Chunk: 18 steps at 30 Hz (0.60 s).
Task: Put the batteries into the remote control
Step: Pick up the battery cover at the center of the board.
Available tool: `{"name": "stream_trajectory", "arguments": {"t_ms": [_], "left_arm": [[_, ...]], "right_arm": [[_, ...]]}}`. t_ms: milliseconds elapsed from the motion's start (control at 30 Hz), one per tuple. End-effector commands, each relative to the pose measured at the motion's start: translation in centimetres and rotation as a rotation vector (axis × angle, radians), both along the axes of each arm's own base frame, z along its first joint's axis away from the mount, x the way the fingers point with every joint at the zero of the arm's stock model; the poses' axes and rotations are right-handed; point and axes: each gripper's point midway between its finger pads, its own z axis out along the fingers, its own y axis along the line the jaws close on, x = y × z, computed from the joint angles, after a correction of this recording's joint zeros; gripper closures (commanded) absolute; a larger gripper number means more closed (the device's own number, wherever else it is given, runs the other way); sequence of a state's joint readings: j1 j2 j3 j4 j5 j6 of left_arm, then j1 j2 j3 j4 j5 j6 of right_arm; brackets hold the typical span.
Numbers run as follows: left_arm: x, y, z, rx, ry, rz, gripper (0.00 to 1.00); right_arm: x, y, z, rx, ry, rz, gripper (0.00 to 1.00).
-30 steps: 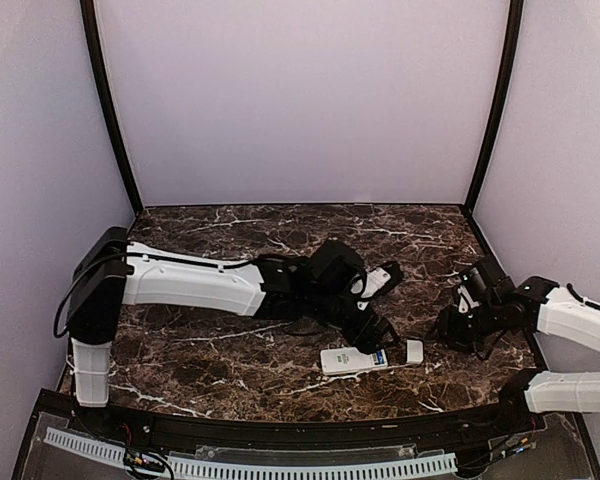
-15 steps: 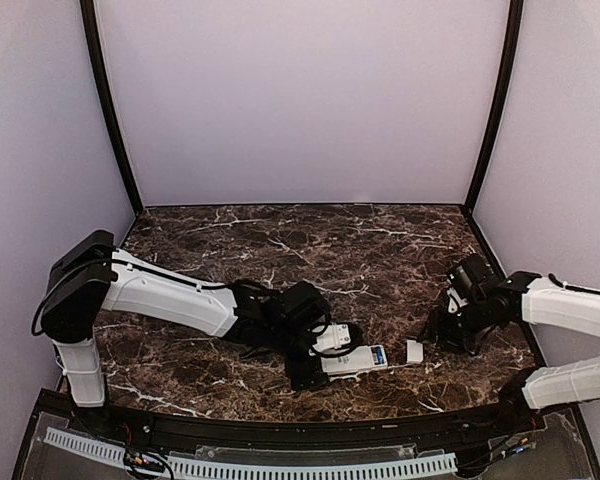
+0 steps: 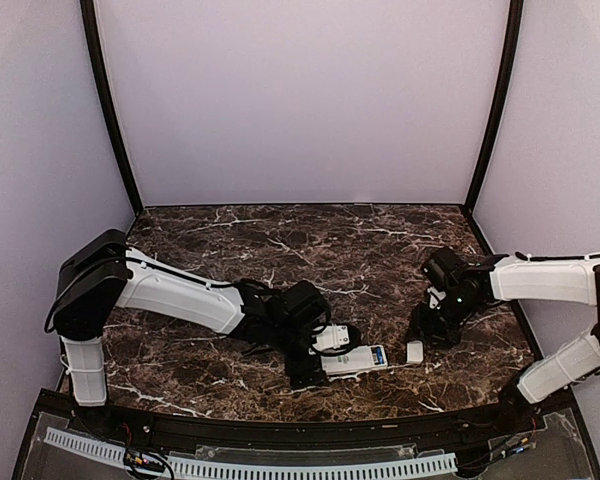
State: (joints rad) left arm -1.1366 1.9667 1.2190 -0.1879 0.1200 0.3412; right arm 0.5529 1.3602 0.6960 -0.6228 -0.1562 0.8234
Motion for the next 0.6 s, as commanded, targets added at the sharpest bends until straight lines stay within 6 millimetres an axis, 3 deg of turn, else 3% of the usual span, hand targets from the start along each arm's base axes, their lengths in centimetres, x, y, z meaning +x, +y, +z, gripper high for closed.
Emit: {"name": "stream_trajectory", "arguments": {"t_ms": [0, 233, 567], "left_arm": [[-0.5, 0.8, -1.3, 0.052, 0.031, -0.015, 0.07], [-1.1, 0.9, -1.4, 0.043, 0.054, -0.035, 0.09], [-1.1, 1.2, -1.3, 0.061, 0.045, -0.048, 0.1]], "right_arm": [[-0.7, 0.1, -0.2, -0.101, 0.047, 0.043, 0.45], [-2.0, 0.0, -0.6, -0.177, 0.091, 0.054, 0.48], [-1.5, 0.0, -1.1, -0.22, 0.1, 0.077, 0.52]]}}
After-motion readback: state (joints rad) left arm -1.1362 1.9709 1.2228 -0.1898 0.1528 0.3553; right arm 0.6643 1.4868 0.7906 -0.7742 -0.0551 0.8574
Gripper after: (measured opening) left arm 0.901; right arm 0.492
